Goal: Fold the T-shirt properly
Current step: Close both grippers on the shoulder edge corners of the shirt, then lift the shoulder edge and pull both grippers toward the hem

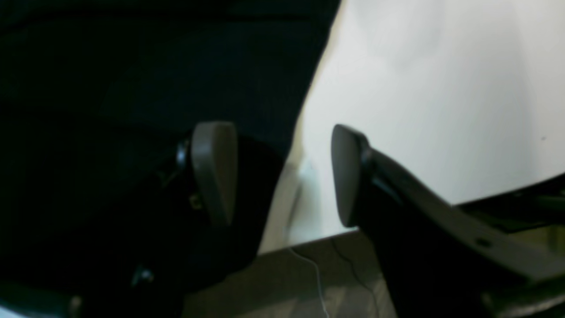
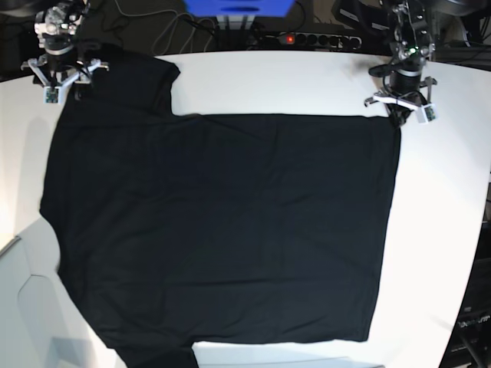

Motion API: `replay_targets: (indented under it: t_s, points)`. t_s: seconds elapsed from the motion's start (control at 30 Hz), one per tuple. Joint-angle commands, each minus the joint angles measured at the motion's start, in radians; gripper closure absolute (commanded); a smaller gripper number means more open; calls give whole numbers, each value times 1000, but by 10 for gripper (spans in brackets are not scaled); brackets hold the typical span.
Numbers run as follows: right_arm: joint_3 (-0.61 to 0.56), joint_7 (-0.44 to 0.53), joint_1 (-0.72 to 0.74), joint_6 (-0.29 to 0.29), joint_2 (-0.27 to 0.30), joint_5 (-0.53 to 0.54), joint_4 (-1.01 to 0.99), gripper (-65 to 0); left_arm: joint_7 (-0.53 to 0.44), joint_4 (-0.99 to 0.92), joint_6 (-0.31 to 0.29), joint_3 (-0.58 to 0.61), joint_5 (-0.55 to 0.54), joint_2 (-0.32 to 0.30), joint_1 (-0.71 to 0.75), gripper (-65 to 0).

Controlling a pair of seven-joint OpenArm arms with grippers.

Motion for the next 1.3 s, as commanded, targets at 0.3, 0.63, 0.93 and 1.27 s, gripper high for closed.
replay_targets:
  t_s: [0.3, 0.63, 0.93, 1.27]
  points:
    - [13, 13, 40, 216, 10, 5, -63, -290, 0, 13, -1, -5, -2, -14, 7, -1]
    - [13, 13, 43, 286, 10, 5, -57, 0, 0, 17, 3, -5, -2, -14, 15, -1]
    - [155, 14, 80, 289, 7, 5, -5, 0, 0, 80, 5, -7, -1, -15, 31, -1]
    - [160, 14, 68, 291, -11, 5, 102, 0, 0, 103, 0, -87, -1, -7, 47, -1]
